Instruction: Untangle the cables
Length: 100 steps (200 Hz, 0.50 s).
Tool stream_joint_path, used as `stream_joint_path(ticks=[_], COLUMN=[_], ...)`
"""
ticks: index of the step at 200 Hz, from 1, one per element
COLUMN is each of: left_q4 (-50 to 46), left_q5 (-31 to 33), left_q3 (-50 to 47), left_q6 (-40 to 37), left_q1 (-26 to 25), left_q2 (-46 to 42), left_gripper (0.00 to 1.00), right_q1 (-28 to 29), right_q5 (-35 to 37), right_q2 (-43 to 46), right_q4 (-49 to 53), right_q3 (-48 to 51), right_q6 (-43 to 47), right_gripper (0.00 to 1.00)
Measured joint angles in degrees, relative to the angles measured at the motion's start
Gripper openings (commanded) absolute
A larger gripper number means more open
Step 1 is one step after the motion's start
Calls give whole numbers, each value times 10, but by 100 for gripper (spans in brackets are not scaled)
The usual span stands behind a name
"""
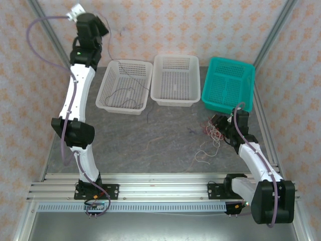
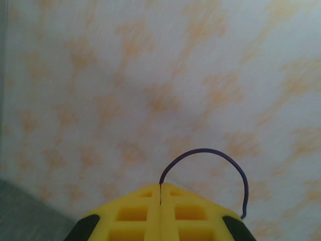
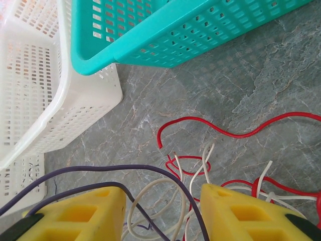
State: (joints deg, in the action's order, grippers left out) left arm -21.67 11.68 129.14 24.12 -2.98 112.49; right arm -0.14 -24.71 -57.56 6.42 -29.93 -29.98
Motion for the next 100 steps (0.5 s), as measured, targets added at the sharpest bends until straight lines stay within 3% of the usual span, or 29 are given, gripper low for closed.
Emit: stream_joint_path(ticks=[26,54,82,89,100], left_q4=[1,0,-1,-1,-17], left_q5=[30,41,28,22,14], left_q3=[-148,-218,-223,-222,-209], left_q6=[-36,-69,-88,-91,-94], left_q1=[0,0,0,0,0], left_q2=[3,19,28,28,28], left_gripper=[0,0,58,67,73], right_q1=[0,0,0,0,0], right_q5=[0,0,0,0,0], right_q2=[15,19,20,21,22], right_q4=[2,5,11,13,16], right_q3=[6,6,6,6,6], right_q6=[0,0,0,0,0], right_gripper=[43,43,43,44,44])
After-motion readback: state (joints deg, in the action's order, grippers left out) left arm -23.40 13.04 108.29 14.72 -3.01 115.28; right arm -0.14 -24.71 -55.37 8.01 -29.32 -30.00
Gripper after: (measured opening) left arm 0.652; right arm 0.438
